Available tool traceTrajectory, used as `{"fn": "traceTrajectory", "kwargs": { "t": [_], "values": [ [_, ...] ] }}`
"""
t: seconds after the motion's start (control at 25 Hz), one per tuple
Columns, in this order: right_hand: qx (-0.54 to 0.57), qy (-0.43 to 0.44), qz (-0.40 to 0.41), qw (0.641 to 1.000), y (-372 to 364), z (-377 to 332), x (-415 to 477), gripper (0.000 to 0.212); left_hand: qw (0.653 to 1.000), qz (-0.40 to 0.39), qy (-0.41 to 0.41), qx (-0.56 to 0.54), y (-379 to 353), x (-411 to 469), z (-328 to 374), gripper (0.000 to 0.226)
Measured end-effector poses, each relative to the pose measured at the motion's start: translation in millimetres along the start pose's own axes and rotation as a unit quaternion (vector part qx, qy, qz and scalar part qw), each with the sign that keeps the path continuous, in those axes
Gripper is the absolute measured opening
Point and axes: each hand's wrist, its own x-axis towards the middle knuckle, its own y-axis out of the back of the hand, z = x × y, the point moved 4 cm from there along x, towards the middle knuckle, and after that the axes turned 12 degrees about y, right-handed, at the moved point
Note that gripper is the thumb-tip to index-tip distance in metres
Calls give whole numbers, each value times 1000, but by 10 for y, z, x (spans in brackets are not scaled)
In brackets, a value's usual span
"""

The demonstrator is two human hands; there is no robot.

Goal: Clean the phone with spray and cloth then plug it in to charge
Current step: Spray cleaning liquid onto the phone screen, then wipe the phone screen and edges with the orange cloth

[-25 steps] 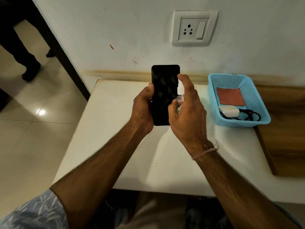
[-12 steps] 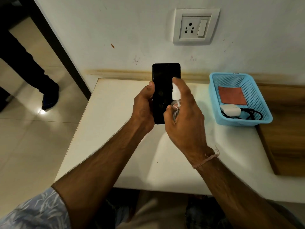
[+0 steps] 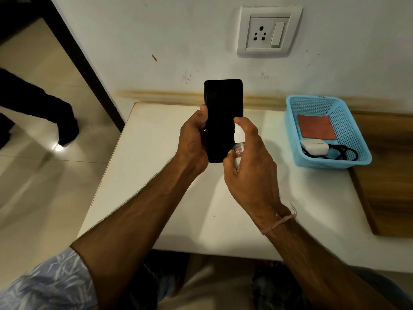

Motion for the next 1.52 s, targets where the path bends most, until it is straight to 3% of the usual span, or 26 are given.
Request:
{"fn": "traceTrajectory", "kwargs": {
  "t": [0.52,0.76,1.0,1.52],
  "values": [
    [-3,-36,-12,999,74,225,-92,66,999,-3,-4,-33,22,78,3,51],
    [13,-56,61,996,161,338,122,69,998,-17,17,-52,36,98,8,51],
    [63,-121,115,984,45,911,744,44,996,-33,27,-78,32,95,30,48],
    [21,-99,102,990,-333,1524,860,49,996,-35,17,-83,47,97,21,46]
  ]
}}
